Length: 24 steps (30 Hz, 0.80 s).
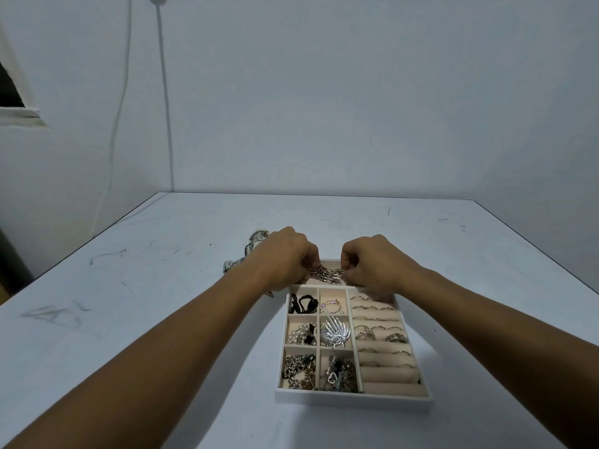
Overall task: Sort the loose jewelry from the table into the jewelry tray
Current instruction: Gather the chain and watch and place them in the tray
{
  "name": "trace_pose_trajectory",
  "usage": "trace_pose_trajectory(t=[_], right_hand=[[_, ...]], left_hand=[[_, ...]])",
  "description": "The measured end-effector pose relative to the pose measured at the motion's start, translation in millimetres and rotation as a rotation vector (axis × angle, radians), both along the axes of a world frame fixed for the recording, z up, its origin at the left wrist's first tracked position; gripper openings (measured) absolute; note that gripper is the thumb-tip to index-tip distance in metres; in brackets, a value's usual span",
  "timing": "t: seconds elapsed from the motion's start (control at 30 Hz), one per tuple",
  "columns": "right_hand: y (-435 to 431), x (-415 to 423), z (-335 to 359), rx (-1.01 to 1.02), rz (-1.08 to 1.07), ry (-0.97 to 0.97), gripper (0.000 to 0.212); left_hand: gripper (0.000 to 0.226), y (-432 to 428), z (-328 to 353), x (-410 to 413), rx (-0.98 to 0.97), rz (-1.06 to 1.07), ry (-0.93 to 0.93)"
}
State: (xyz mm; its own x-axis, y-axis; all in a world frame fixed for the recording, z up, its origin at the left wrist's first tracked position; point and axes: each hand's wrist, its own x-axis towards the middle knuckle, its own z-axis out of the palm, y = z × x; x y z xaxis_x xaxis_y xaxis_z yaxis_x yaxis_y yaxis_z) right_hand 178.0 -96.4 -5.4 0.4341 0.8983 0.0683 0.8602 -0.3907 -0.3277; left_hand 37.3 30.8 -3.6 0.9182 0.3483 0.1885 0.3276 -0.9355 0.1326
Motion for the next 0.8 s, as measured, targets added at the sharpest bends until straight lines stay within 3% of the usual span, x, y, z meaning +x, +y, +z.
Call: trace_pose_trajectory(t=[0.17,0.43,0.67,0.8], right_hand=[[5,-8,-6,0.010,0.011,-0.041,0.029],[-1,-4,0,-0.032,-0.007,-0.113,0.004],[-5,1,-2,-0.014,-0.009,-0.097,0.010],[-6,0,3,-0.061,0.004,-0.045,0.010]], left_hand=[[0.020,3,0,-3,0.027,0.030,-0.002],[0.015,6,0,-5,0.096,0.108,0.034],[0.007,6,9,-4,-0.086,0.113,0.081],[0.015,4,14,-3,-0.061,0.161,0.191]])
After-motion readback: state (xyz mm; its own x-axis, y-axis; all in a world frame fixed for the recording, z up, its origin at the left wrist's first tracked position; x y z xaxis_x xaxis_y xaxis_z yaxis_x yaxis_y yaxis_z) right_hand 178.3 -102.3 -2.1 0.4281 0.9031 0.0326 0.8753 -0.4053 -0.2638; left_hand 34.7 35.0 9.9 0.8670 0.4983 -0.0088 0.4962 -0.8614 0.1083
